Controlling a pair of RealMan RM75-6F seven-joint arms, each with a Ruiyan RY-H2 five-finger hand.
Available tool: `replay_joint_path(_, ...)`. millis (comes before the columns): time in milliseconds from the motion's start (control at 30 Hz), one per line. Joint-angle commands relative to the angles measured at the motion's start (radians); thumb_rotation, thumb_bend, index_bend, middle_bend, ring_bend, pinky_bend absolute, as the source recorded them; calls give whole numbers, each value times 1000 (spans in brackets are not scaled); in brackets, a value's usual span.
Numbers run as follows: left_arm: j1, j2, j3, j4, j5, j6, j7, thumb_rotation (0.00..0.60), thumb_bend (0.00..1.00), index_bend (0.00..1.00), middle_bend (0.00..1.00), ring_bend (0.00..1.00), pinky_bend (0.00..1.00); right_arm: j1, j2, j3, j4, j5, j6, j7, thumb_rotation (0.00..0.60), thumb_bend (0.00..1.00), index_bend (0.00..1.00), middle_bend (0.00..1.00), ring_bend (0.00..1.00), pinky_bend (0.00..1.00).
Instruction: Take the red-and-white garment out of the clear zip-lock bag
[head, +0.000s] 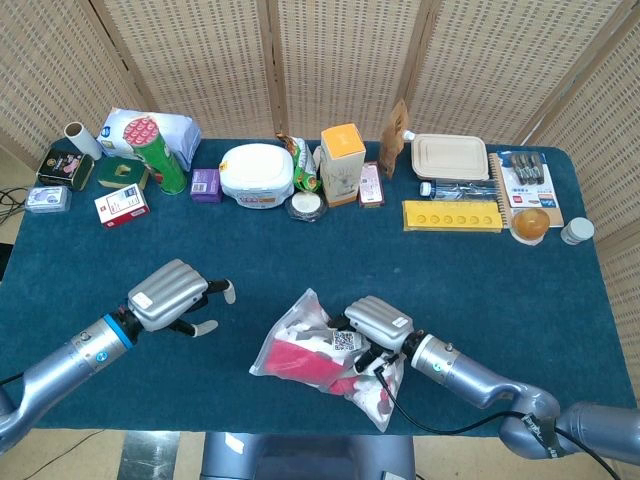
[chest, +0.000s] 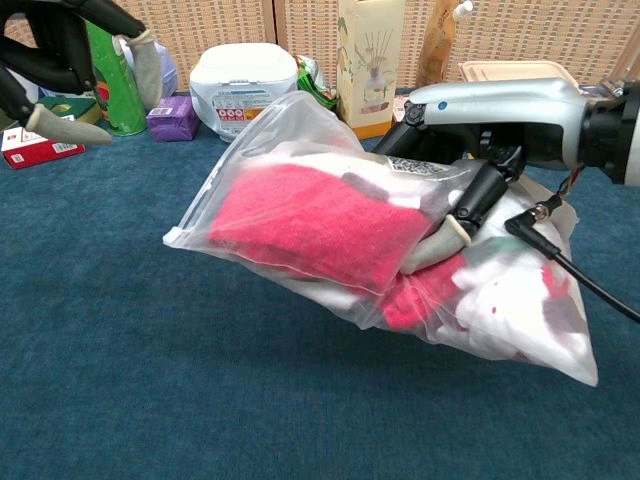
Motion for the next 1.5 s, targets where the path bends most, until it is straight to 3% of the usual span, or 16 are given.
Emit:
replay_joint_path(33,-38,-21,3,8,8,-28,-39,573,283,420,1000,1000,1000,2,-4,-2,1,-9,7,15,528,214,887,915,1000,1000)
replay_joint_path(433,-124,-106,29,47,73,-21,-90,574,283,420,1000,1000,1000,12,-6,-14,-14,-54,38,85,528,215,887,915,1000,1000)
replay_joint_path(700,-137,-163,45,88,102,51,-59,573,249,420,1000,1000,1000,16,0,-28,-12,-71,54,125,529,215,887,915,1000,1000)
replay_joint_path(1133,-151,-188,78,118,129,105,-38,569,191,272,1000,1000,1000,18,12,-38,-11,-85,80,171,525,216,887,915,1000,1000)
replay_joint_path(1500,-173,-251,85,139,133,146,-53,569,203,277,1000,1000,1000,19,18,-48,-13,-101,104,212,526,216,887,915,1000,1000)
